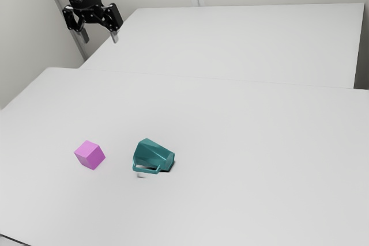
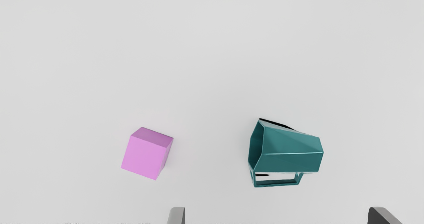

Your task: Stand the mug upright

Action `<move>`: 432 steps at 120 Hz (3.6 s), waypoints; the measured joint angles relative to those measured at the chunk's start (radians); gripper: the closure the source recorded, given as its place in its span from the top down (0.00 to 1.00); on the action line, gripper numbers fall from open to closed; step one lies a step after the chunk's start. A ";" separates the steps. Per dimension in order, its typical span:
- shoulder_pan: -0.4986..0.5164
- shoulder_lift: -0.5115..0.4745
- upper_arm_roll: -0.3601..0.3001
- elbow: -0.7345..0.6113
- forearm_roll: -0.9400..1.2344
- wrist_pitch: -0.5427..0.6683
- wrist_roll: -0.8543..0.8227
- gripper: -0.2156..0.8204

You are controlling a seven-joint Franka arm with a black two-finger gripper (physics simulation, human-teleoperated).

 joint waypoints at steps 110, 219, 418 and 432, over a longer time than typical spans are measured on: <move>0.242 0.133 0.051 -0.749 -0.869 0.462 0.479 0.79; 0.241 0.053 -0.035 -0.950 -1.066 0.513 0.738 0.25; 0.197 0.152 -0.184 -0.602 0.009 0.843 0.226 0.63; 0.197 0.104 -0.185 -0.533 0.003 0.769 0.206 0.70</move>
